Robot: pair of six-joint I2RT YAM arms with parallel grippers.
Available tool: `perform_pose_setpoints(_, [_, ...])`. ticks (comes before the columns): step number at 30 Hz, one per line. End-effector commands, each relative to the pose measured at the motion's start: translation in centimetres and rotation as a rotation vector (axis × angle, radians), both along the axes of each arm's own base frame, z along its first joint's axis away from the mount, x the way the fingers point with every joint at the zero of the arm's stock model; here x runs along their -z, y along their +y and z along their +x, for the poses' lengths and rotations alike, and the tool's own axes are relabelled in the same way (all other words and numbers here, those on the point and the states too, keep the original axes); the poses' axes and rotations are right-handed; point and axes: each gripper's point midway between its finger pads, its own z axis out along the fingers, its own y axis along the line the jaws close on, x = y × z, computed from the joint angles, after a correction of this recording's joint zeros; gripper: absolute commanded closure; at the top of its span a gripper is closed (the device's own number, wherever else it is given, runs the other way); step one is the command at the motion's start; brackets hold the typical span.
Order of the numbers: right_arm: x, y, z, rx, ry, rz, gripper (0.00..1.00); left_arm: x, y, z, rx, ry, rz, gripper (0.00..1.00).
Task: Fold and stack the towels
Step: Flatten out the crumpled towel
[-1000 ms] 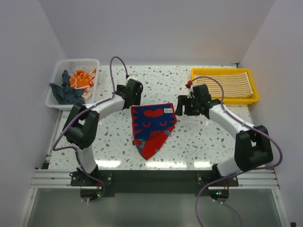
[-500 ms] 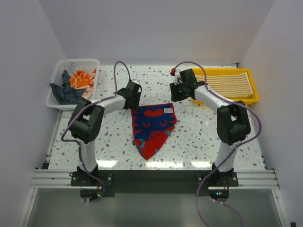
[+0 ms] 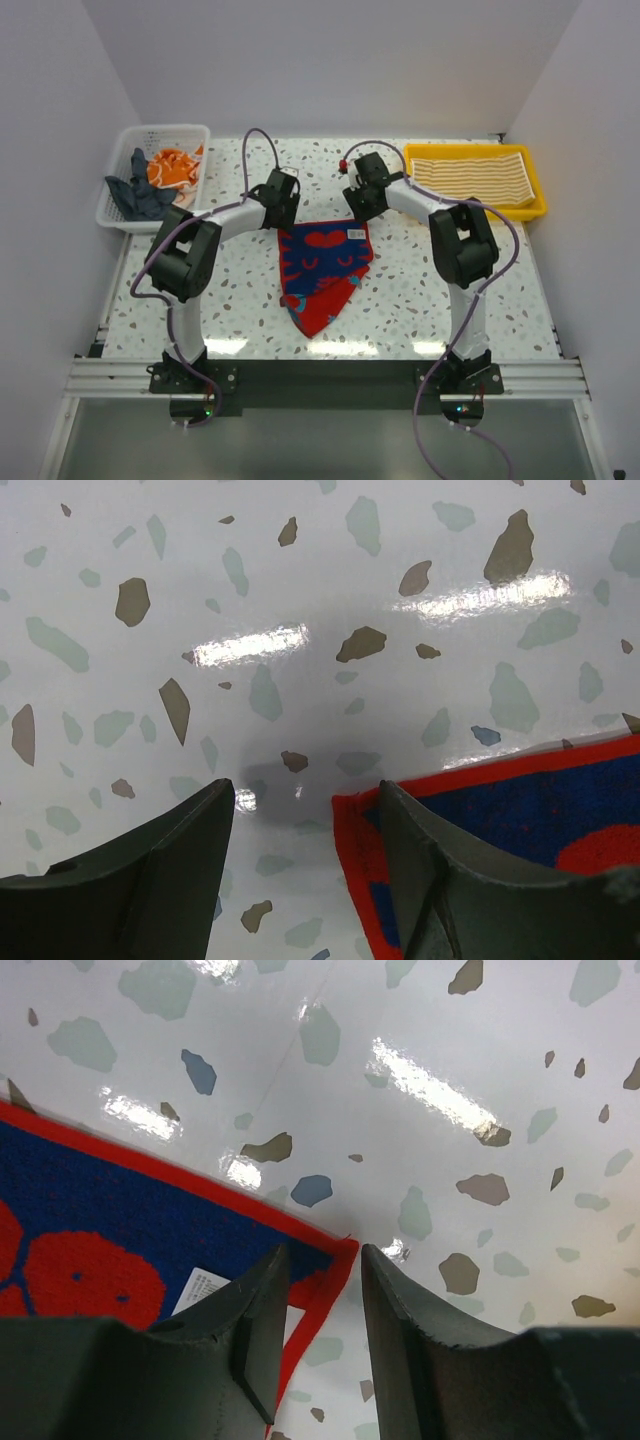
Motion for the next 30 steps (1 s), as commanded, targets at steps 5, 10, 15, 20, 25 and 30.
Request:
perform_pose_setpoints(5, [0.4, -0.9, 0.6, 0.021, -0.016, -0.087, 0.62, 0.2, -0.2, 0.0, 0.006, 0.015, -0.022, 0.36])
perform_pose_setpoints(10, [2.2, -1.1, 0.1, 0.027, 0.038, -0.105, 0.65, -0.3, -0.1, 0.0, 0.001, 0.008, -0.031, 0.34])
perform_pose_setpoints(15, [3.8, -0.8, -0.9, 0.011, 0.091, -0.100, 0.92, -1.4, -0.4, -0.3, -0.001, 0.003, -0.068, 0.26])
perform_pose_setpoints(20, [3.8, -0.8, -1.3, 0.001, 0.096, -0.091, 1.00, -2.8, -1.2, -0.4, 0.000, -0.009, -0.134, 0.23])
perform_pose_setpoints(25, [3.5, -0.8, -1.4, 0.001, 0.092, -0.090, 1.00, -2.7, -1.7, -0.7, -0.004, 0.006, -0.167, 0.27])
perform_pose_setpoints(30, [3.3, -0.7, -1.4, 0.000, 0.088, -0.088, 1.00, -3.4, -1.3, -0.8, -0.044, -0.018, -0.182, 0.31])
